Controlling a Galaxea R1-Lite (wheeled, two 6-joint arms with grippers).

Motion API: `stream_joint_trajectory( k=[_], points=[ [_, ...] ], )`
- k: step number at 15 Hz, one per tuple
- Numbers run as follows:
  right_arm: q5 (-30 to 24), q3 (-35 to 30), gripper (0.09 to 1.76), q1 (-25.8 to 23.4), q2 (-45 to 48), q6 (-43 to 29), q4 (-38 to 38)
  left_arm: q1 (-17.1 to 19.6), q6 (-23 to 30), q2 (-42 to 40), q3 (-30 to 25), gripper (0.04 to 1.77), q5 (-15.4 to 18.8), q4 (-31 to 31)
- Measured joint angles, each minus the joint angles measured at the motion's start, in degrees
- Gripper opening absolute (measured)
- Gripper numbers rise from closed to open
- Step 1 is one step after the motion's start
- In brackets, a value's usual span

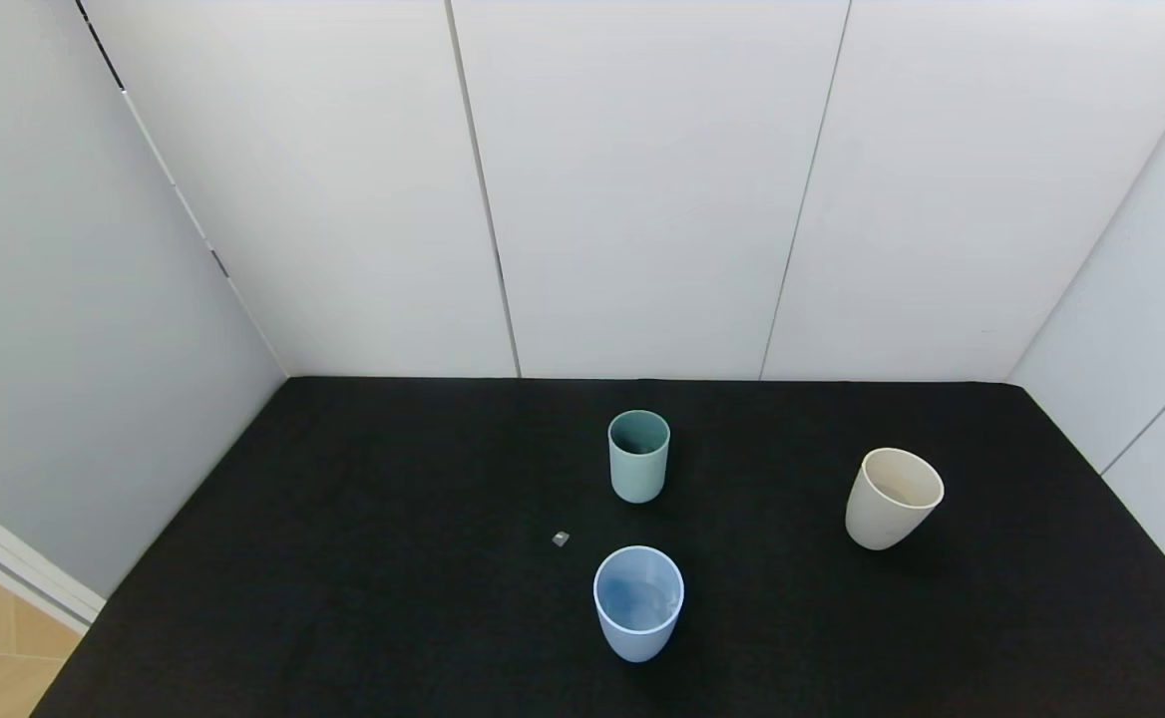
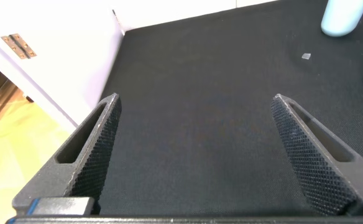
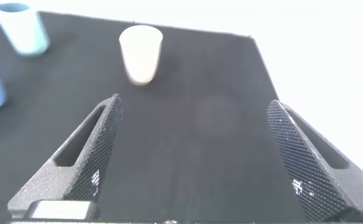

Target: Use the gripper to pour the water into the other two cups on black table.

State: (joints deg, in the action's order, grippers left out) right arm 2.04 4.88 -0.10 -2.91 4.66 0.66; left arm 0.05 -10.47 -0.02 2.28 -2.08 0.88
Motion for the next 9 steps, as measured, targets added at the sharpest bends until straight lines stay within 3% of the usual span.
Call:
stream_joint_trajectory(
  k=[2,5,9],
  points=[
    [-0.9,-3.1,1.7,0.1,1.8,0.2,-3.6,0.0,0.0,0.0,0.0,1.72,0.0,0.0],
    [-3.0,-4.5,1.7,0.2,2.8,-1.7,0.4,0.0,0.0,0.0,0.0,1.72,0.0,0.0],
    [-2.9,-4.8,1.7,0.1,3.0,-3.1,-0.6,0.0,0.0,0.0,0.0,1.72,0.0,0.0]
  ],
)
